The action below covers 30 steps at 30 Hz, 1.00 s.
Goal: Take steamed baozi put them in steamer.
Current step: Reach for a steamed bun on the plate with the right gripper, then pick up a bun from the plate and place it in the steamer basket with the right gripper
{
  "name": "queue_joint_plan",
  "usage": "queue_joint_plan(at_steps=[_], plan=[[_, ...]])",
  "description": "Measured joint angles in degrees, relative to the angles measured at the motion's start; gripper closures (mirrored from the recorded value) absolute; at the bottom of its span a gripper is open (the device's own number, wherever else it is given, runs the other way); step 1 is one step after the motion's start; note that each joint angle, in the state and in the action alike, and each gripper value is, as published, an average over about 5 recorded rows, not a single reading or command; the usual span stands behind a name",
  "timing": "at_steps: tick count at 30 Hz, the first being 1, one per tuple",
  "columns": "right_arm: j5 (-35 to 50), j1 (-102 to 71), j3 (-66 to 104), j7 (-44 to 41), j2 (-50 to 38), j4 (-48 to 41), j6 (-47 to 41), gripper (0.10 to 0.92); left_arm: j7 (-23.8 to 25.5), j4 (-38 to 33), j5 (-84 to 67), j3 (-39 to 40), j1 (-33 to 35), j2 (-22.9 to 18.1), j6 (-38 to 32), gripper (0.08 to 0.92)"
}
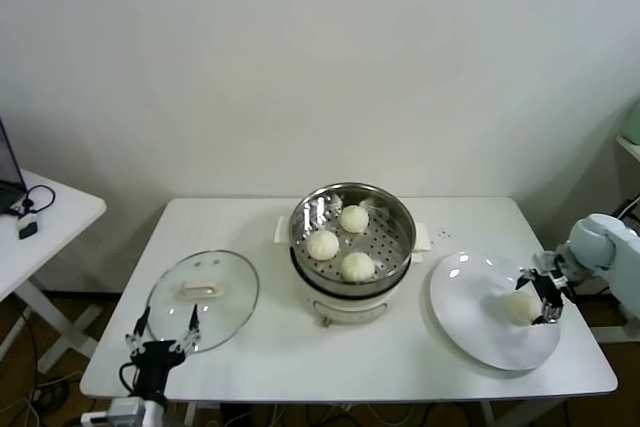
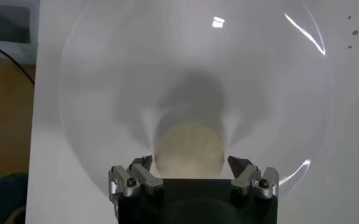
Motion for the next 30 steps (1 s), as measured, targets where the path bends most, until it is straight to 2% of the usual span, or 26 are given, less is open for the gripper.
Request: queue_joint_plan(at_steps=[7,18,25,30], plan=[[-0.5,-0.4,0.5,-0.4,0.7,-0.9,0.0,0.212,0.0,0.2,0.0,0.0,-0.3,0.0,0.1,0.177],[-0.4,-0.3,0.9,-0.5,0.7,-1.4,0.1,0.367,0.0,0.5,0.0,0.0,-0.6,0.0,0.1,0.177],[1.9,1.8,-0.8,-0.4,0.2,-0.7,-0.6,0.38,0.0,0.5,-0.1,0.0,-0.6,0.0,0.1,0.177],[7.4,7.4,-6.0,-0.1,0.3,0.1,-2.4,0.381,0.0,0.3,-0.2,0.3,-0.8,0.0,0.1,0.177]])
